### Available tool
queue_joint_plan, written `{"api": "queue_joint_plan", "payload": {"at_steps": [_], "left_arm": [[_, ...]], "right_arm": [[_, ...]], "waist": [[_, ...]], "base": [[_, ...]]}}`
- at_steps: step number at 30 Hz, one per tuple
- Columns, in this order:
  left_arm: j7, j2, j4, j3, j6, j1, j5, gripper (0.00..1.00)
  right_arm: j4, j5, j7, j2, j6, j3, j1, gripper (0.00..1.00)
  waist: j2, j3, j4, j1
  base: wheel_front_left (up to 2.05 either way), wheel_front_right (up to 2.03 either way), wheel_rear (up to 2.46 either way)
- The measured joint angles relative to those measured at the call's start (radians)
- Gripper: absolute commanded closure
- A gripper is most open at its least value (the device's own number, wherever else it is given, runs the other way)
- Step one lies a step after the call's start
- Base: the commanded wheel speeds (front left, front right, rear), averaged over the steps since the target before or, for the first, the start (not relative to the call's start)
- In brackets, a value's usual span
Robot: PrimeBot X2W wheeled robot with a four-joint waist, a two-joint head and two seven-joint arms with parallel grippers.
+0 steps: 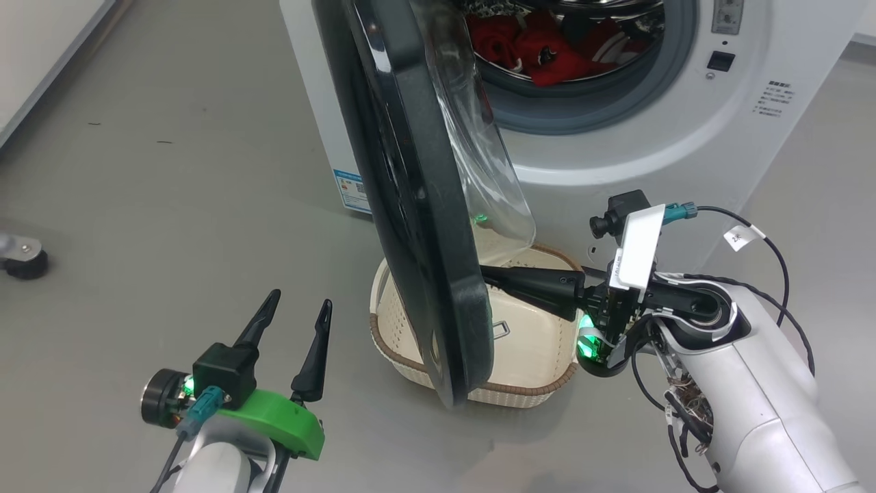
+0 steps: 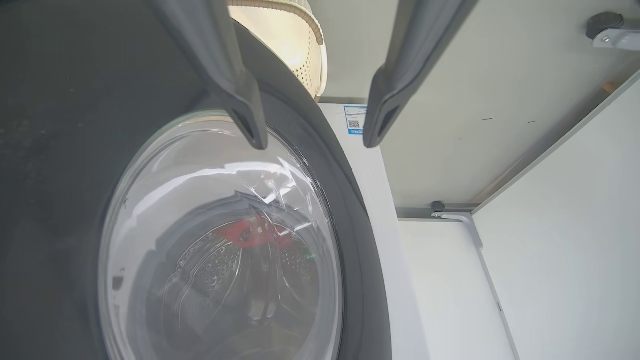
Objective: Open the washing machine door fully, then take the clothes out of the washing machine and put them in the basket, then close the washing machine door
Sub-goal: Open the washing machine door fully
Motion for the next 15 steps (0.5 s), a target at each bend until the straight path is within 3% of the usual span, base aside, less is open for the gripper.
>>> {"api": "queue_joint_plan", "payload": {"at_steps": [15], "left_arm": [[0.0,0.001,-0.009,0.01,0.016,0.014,-0.003,0.0]], "right_arm": [[-0.037,0.053,-0.052,0.002,0.0,0.094,0.013,1.0]], "waist": [[0.0,-0.003,0.059,0.0]], "base": [[0.0,0.0,0.0]]}}
